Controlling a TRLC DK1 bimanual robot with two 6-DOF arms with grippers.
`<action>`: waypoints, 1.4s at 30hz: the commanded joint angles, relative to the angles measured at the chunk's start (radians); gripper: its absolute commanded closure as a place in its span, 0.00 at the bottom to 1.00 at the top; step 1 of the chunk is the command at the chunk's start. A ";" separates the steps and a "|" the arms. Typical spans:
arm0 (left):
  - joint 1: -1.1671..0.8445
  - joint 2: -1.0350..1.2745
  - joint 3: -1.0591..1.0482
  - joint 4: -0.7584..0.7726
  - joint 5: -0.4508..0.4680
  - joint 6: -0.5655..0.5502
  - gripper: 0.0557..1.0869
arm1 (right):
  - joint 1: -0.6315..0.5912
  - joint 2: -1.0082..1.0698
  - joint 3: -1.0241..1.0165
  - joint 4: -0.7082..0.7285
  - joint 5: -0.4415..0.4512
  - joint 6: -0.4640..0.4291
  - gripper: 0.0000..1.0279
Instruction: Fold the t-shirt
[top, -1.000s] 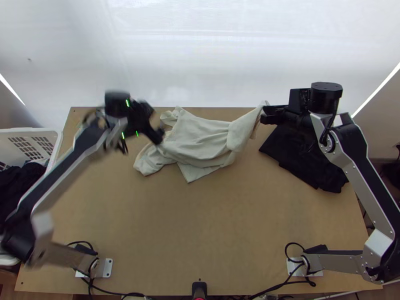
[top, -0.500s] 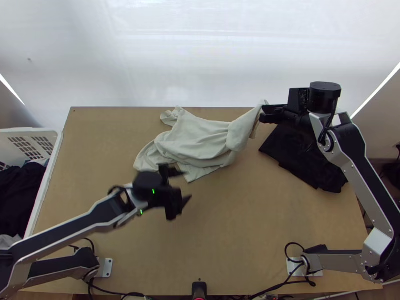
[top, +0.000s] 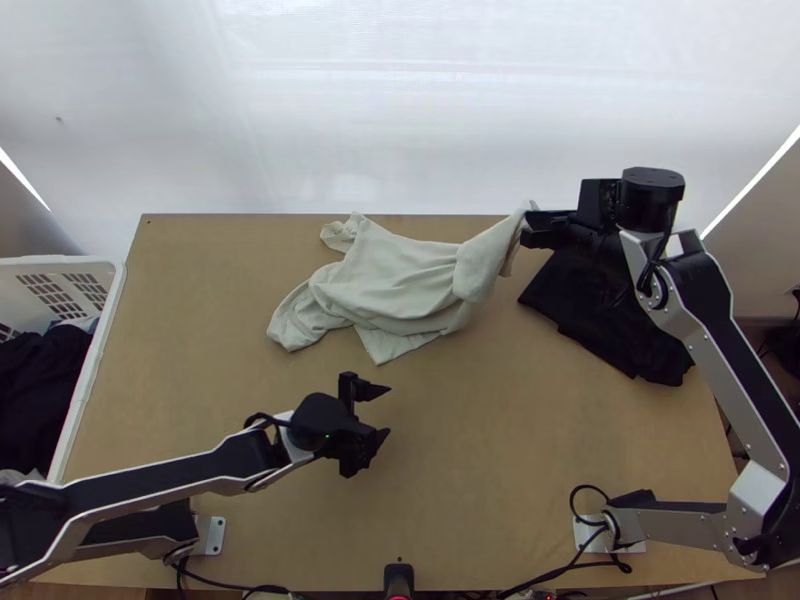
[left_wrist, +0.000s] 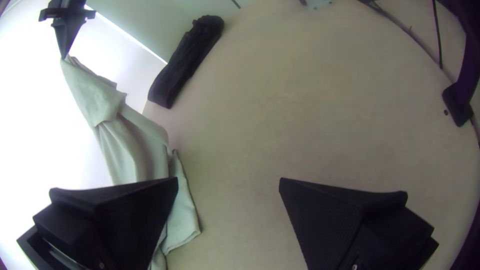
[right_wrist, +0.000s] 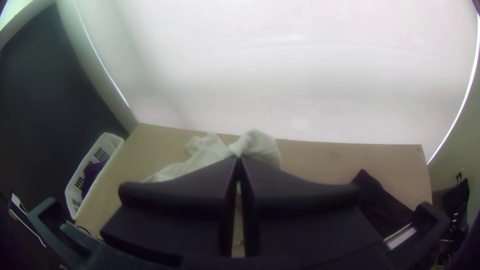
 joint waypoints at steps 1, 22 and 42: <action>0.053 0.126 -0.001 0.082 -0.021 0.049 0.05 | 0.000 -0.007 -0.010 0.012 -0.001 0.002 0.97; 0.288 0.395 0.180 0.156 -0.018 0.159 0.05 | -0.011 0.014 -0.035 0.057 -0.019 -0.002 0.97; 0.260 0.430 0.200 0.133 0.003 0.001 0.96 | -0.016 0.030 -0.045 0.080 -0.027 0.001 0.97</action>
